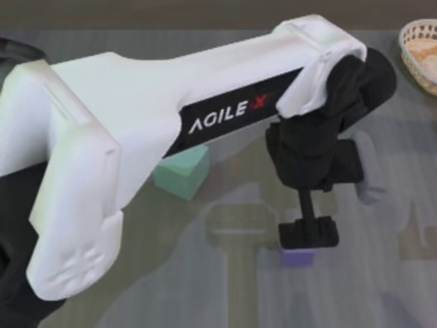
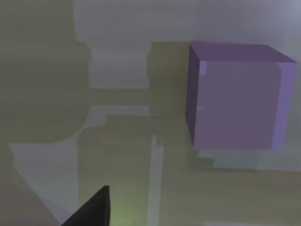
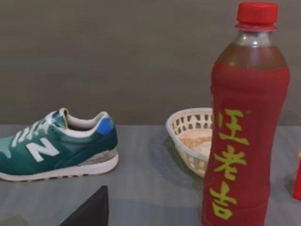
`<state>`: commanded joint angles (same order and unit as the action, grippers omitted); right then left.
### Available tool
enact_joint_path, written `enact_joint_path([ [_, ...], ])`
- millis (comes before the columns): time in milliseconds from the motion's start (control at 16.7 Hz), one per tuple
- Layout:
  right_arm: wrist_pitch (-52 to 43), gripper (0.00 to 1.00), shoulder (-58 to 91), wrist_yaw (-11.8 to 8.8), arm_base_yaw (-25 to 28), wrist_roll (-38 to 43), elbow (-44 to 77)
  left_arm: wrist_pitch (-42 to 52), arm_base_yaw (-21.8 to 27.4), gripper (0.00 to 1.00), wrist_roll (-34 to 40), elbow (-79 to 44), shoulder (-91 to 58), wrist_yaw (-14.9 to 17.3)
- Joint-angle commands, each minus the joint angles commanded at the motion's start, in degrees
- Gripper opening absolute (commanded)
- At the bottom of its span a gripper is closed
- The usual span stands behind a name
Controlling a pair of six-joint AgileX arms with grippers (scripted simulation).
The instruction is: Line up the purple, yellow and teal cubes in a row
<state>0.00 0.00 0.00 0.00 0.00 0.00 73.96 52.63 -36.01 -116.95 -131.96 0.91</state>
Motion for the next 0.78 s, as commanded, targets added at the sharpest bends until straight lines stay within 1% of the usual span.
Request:
enact_joint_path([
  [120,0.0,1.0,0.0,0.0,0.0,0.0,0.0,-1.06,-3.07,1.0,-1.09,2.67,1.76,-0.13],
  [240,0.0,1.0,0.0,0.0,0.0,0.0,0.0,-2.65,-8.38,1.0,-2.84,6.86,4.43,-0.27],
  [360,0.0,1.0,0.0,0.0,0.0,0.0,0.0,-4.48,-15.8,1.0,-4.96,12.23,7.64,-0.4],
  [600,0.0,1.0,0.0,0.0,0.0,0.0,0.0,-8.37,-32.45,1.0,-9.54,24.39,14.57,-0.63],
  [660,0.0,1.0,0.0,0.0,0.0,0.0,0.0,-9.31,-35.97,1.0,-10.57,27.13,16.22,-0.69],
  [780,0.0,1.0,0.0,0.0,0.0,0.0,0.0,-11.01,-41.21,1.0,-12.29,31.6,19.09,-0.79],
])
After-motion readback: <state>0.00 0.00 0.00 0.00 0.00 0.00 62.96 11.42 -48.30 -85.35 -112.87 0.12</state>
